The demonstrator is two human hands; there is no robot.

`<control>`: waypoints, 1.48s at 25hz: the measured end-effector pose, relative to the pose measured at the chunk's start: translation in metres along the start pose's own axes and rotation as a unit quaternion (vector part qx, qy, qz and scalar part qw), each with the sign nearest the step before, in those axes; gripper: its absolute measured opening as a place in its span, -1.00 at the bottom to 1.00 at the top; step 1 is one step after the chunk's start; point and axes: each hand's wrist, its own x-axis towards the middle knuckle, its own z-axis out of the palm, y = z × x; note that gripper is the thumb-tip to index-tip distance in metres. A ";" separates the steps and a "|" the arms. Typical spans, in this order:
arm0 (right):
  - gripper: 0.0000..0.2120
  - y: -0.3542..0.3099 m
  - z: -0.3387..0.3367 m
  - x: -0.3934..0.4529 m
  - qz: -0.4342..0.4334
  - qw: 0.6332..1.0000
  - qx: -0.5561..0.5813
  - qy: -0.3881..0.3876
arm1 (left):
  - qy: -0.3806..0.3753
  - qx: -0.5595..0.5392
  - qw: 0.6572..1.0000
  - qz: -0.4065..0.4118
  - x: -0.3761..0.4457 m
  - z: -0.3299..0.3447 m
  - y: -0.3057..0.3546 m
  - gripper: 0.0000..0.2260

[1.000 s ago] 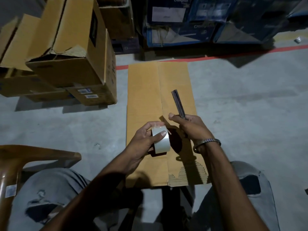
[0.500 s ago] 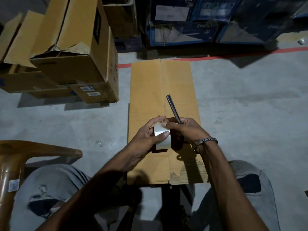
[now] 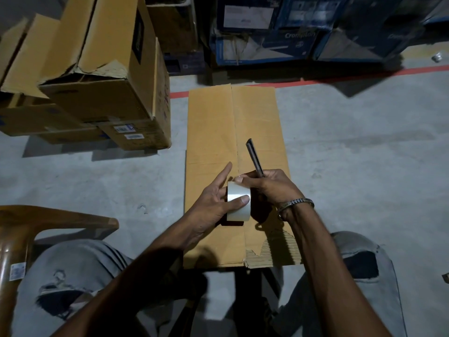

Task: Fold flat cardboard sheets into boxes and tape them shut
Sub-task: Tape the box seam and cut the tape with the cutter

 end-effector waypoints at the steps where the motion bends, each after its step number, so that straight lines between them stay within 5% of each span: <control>1: -0.76 0.001 0.000 0.001 -0.008 1.000 0.005 0.007 | 0.008 -0.002 1.000 -0.010 0.001 0.001 -0.001 -0.09; 12: -0.83 0.010 0.009 0.015 -0.072 0.993 0.000 0.096 | -0.011 -0.018 1.000 -0.016 0.000 0.009 -0.014 0.00; 21: -0.45 -0.003 -0.004 0.016 0.068 0.997 -0.002 0.038 | -0.016 -0.006 1.000 -0.013 0.003 0.006 -0.018 -0.16; 30: -0.79 0.008 -0.003 0.023 -0.013 0.998 -0.021 0.061 | -0.014 0.002 1.000 -0.020 0.004 0.007 -0.019 -0.17; 37: -0.81 -0.004 -0.006 0.050 -0.088 0.987 -0.089 0.098 | -0.006 0.028 0.999 0.041 0.013 0.005 -0.018 -0.35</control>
